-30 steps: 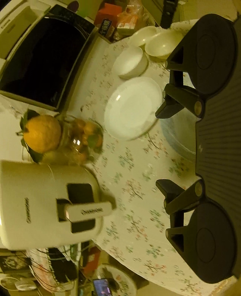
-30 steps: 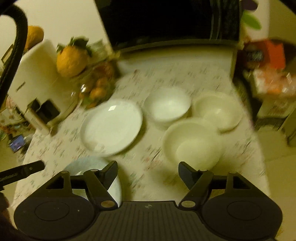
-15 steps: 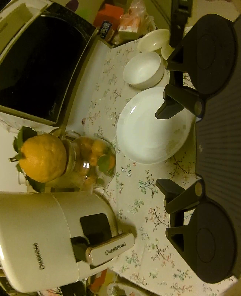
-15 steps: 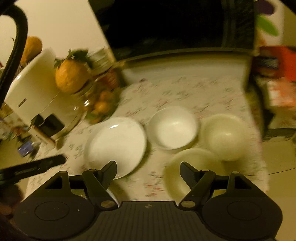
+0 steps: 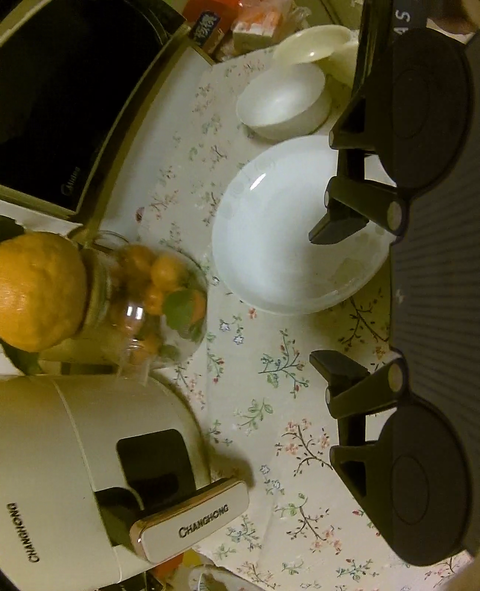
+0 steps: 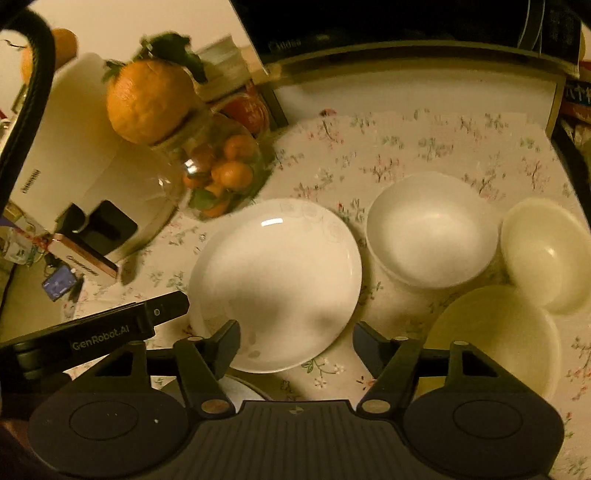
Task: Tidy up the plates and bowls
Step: 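Reach both grippers to the rim of the white plate and close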
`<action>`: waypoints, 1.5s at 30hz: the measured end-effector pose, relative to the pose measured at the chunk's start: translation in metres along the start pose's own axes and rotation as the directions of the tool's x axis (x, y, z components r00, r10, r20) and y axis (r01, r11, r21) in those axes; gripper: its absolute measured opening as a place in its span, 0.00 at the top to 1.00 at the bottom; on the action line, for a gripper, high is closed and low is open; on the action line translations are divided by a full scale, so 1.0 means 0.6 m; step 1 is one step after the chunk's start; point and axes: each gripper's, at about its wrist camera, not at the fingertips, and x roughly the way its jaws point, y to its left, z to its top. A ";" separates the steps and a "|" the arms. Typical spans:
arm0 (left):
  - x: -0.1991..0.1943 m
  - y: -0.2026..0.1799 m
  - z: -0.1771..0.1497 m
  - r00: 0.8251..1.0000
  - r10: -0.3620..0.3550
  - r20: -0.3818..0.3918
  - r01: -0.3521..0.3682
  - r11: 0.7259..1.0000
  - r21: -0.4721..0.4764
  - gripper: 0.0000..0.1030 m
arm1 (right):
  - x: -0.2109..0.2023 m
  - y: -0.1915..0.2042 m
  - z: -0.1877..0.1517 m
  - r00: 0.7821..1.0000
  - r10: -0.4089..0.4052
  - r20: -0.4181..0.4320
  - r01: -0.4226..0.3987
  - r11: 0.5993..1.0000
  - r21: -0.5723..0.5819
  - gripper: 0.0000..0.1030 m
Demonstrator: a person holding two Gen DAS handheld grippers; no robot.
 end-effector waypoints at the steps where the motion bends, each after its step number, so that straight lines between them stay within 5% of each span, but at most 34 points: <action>1: 0.004 -0.001 0.000 1.000 0.006 0.000 -0.006 1.000 0.007 0.43 | 0.007 0.000 -0.001 1.000 -0.001 -0.010 0.001 1.000 0.014 0.39; 21: 0.068 0.008 -0.010 0.996 0.058 -0.074 -0.059 0.998 -0.012 0.47 | 0.070 -0.014 0.000 0.995 -0.083 -0.060 0.089 0.989 0.117 0.40; 30: 0.083 0.005 -0.011 0.996 0.059 -0.065 -0.059 0.998 0.002 0.43 | 0.098 -0.017 -0.006 0.992 -0.102 -0.080 0.114 0.980 0.161 0.53; 40: 0.083 0.000 -0.009 0.999 -0.005 -0.051 0.005 1.000 0.007 0.70 | 0.108 -0.016 -0.009 0.993 -0.105 -0.059 0.114 0.977 0.182 0.70; 45: 0.085 0.002 -0.010 0.998 -0.034 -0.048 0.034 0.999 -0.012 0.75 | 0.104 -0.028 -0.010 0.993 -0.099 -0.061 0.110 0.972 0.207 0.79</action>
